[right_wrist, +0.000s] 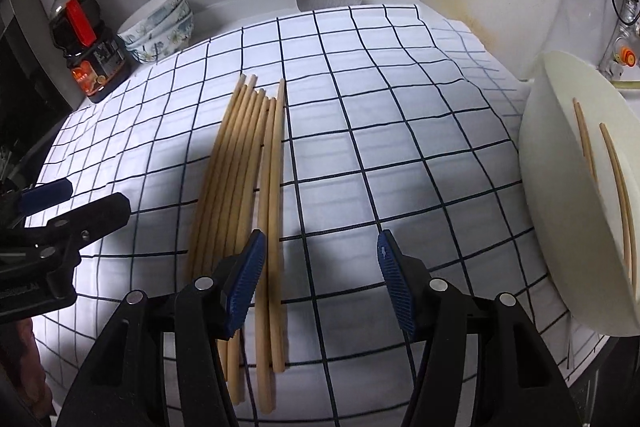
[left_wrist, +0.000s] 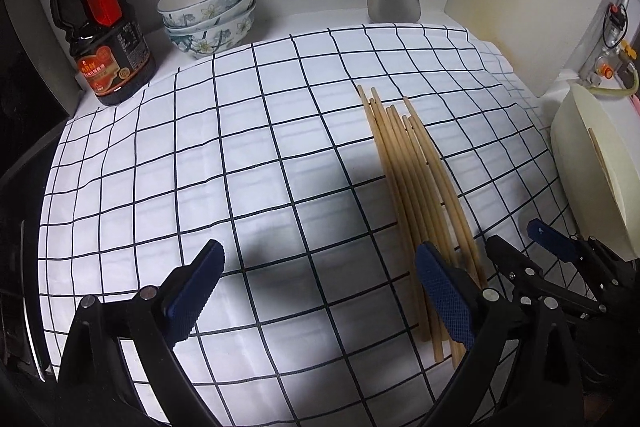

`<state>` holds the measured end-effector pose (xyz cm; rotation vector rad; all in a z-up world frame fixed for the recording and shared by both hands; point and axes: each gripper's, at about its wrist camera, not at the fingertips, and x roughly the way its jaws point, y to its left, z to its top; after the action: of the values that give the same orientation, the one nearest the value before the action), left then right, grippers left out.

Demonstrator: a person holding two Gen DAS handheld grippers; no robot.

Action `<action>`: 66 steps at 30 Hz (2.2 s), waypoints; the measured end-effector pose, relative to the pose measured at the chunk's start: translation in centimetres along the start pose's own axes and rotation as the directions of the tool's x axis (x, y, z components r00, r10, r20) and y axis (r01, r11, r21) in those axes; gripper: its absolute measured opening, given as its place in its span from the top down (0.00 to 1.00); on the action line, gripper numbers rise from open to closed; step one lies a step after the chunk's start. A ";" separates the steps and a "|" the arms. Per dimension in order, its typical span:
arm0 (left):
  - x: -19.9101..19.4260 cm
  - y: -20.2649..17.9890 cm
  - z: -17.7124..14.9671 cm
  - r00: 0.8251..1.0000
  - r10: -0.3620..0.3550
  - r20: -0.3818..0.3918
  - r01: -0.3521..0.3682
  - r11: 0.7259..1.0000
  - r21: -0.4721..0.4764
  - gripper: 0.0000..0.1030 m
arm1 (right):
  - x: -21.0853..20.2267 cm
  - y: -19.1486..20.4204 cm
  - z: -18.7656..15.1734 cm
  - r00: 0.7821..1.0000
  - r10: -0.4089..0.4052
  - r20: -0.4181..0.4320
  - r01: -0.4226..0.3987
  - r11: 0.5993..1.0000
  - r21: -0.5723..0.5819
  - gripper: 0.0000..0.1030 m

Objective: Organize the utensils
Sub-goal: 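Move both open tools back to the chopstick bundle, then grasp a chopstick from the bundle with the right tool while the left tool grasps another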

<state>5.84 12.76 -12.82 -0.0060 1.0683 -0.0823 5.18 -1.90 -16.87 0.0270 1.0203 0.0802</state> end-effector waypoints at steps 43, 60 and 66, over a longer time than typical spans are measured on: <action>4.7 -2.1 -0.4 1.000 0.007 -0.028 -0.006 0.999 0.031 0.08 | 0.8 -1.7 -0.8 0.999 -0.032 -0.014 0.032 0.999 -0.015 0.93; 6.2 -1.9 1.1 0.999 0.043 -0.018 -0.042 0.999 0.020 0.07 | 1.3 -1.5 0.0 0.999 -0.049 -0.003 0.049 0.999 -0.024 0.93; 6.9 -2.0 2.4 0.999 0.050 -0.011 -0.050 0.999 0.015 0.08 | 2.1 -1.4 1.0 0.997 -0.078 0.015 0.079 0.996 -0.040 0.71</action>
<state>11.06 10.20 -17.61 0.0341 1.0786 -0.0447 7.22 -3.08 -18.16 -0.0496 1.0049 0.0293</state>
